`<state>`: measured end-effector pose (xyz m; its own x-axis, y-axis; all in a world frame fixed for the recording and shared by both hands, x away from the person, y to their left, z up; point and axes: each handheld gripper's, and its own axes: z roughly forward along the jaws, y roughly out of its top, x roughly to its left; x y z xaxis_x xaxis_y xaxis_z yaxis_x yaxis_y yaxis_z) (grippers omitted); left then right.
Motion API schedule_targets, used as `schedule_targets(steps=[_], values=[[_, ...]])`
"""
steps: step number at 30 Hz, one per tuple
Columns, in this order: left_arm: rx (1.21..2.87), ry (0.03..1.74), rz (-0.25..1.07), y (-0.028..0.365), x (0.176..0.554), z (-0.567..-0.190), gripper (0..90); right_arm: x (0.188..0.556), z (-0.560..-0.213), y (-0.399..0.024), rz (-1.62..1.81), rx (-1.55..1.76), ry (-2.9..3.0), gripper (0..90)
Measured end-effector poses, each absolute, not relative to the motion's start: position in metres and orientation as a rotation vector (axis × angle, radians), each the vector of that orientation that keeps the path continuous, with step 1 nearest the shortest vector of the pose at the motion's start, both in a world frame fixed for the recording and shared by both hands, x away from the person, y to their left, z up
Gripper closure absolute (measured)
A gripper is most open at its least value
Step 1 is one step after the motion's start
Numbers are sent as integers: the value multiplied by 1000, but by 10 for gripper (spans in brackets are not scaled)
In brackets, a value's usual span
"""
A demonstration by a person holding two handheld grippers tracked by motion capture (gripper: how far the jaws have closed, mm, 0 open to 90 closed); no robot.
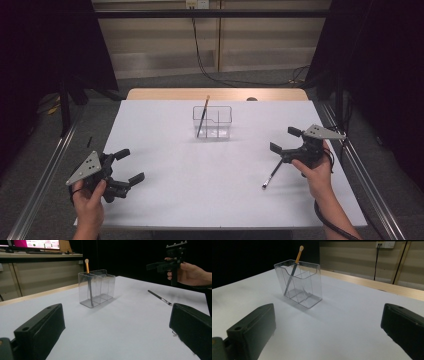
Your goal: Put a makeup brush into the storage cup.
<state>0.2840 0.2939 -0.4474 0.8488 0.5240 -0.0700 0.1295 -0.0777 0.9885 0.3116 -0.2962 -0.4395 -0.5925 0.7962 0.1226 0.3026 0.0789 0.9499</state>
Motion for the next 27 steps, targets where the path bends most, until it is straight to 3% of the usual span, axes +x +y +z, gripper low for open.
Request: schedule_targets(steps=[27], values=[[1649, 518, 338, 292, 286, -449, 0, 336, -433, -285, 1189, 1118, 2333, 0]])
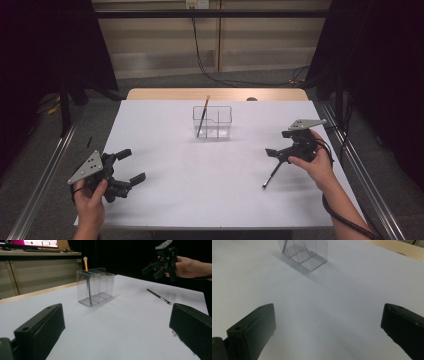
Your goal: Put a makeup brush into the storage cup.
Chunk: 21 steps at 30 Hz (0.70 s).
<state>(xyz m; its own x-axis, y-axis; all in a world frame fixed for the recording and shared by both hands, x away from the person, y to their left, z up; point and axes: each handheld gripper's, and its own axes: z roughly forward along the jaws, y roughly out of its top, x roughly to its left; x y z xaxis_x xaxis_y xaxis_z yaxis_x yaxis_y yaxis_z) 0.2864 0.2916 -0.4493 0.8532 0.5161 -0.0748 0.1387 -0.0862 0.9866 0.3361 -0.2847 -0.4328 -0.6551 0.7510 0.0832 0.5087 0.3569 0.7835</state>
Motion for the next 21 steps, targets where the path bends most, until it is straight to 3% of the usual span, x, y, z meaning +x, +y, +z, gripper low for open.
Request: schedule_targets(steps=[21], values=[[1666, 524, 335, 291, 288, -450, 0, 346, -441, -266, 712, 1078, 2716, 0]])
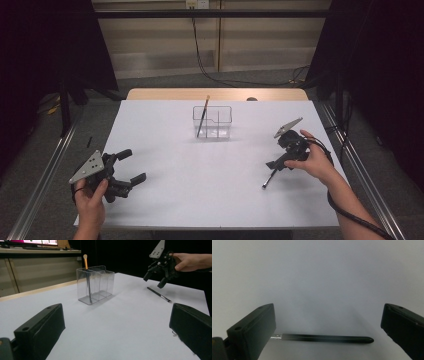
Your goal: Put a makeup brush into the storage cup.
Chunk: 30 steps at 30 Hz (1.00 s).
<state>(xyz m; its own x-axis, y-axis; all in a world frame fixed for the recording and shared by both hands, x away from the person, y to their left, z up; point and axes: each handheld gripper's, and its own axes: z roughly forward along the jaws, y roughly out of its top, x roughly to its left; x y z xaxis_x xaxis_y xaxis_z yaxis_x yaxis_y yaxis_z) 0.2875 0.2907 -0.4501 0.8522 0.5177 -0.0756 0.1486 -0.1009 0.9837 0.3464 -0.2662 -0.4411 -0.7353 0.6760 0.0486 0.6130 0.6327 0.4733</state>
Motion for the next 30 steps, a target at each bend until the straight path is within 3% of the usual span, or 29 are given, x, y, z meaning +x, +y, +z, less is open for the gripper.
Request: schedule_targets(steps=[30], values=[[1678, 524, 338, 289, 287, -449, 0, 339, -452, -269, 520, 929, 2888, 0]])
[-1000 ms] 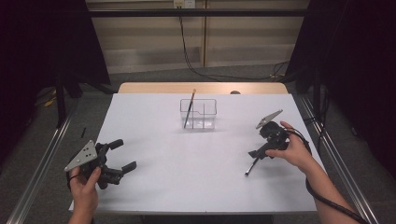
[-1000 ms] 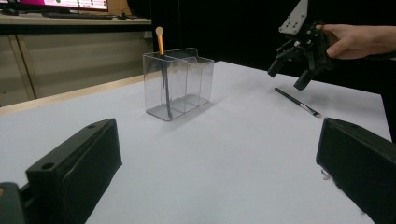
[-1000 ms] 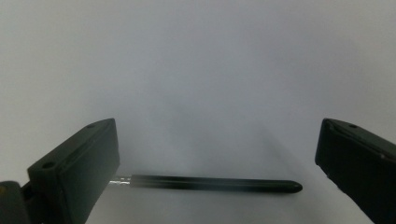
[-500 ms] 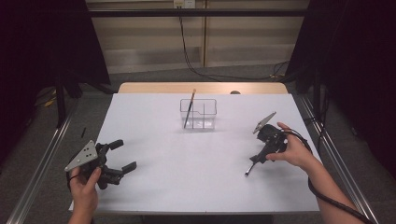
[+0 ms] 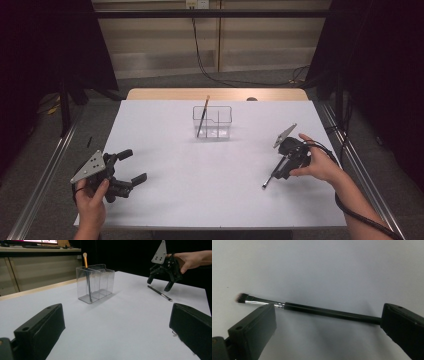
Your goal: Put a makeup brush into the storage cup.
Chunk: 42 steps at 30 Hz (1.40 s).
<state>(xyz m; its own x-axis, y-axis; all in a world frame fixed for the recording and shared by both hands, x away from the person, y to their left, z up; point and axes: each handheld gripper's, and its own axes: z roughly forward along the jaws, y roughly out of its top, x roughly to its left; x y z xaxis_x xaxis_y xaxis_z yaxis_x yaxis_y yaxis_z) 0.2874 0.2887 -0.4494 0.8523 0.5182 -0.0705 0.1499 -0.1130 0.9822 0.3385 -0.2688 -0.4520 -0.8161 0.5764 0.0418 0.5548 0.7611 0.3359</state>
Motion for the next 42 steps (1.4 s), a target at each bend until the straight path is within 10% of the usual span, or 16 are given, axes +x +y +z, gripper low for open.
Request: schedule_targets(steps=[27, 42], values=[[1673, 525, 351, 290, 288, -449, 0, 335, -467, -265, 493, 823, 2932, 0], [1677, 523, 346, 288, 288, -449, 0, 334, -459, -270, 497, 791, 2941, 256]])
